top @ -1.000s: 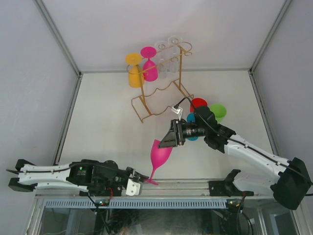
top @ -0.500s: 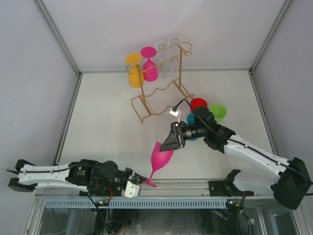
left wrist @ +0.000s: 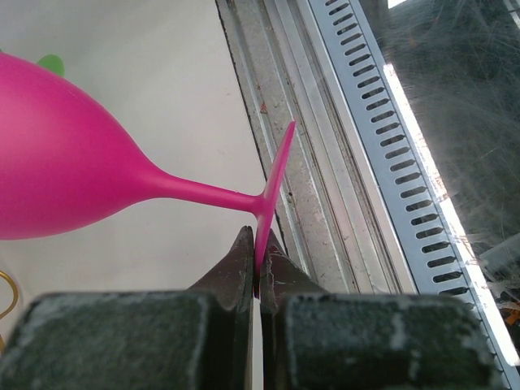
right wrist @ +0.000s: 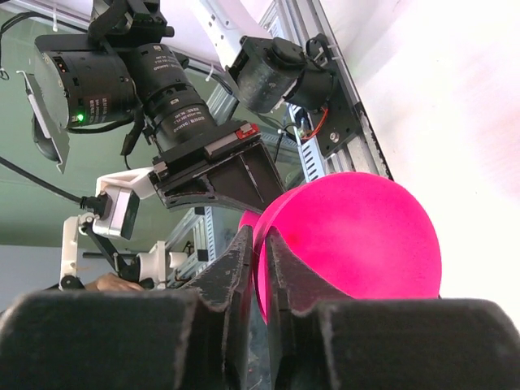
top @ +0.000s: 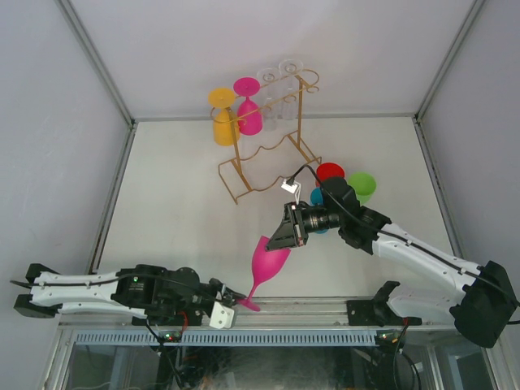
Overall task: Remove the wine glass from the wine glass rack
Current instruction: Place the wine glass at the center of the board.
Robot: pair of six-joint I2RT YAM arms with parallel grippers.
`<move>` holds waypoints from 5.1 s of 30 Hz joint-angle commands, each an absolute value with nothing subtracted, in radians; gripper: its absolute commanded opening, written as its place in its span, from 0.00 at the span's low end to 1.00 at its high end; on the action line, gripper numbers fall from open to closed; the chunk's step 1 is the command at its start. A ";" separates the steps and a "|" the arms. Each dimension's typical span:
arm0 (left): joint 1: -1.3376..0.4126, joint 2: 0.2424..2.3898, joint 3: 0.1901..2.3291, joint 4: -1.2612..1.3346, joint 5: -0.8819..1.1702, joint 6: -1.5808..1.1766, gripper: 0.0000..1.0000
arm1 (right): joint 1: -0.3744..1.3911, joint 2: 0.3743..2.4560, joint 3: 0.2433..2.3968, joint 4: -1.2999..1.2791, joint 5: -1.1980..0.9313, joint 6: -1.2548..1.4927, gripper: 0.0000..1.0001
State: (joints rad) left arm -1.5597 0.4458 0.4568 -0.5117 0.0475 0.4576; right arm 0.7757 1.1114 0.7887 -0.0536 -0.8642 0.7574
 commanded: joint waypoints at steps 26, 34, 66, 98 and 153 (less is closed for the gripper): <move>-1.560 0.414 0.442 -0.463 -0.119 0.413 0.58 | 0.834 0.988 0.844 -0.138 -0.646 0.638 0.00; -1.560 0.315 0.422 -0.316 -0.486 0.294 1.00 | 0.924 0.914 0.879 -0.323 -0.299 0.498 0.00; -0.796 0.344 0.599 -0.578 -0.633 -0.460 1.00 | 0.721 0.746 0.874 -0.800 0.265 0.507 0.00; -0.796 0.403 0.644 -0.618 -0.619 -0.417 1.00 | 0.636 0.828 0.718 -0.553 0.513 0.528 0.00; -0.796 0.430 0.639 -0.612 -0.580 -0.407 1.00 | 0.634 0.818 0.707 -0.541 0.514 0.488 0.00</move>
State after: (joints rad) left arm -0.8017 0.4145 0.6041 -0.6415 -0.5938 -0.4248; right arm 0.6350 0.8268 0.7124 -0.5903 0.5041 0.4931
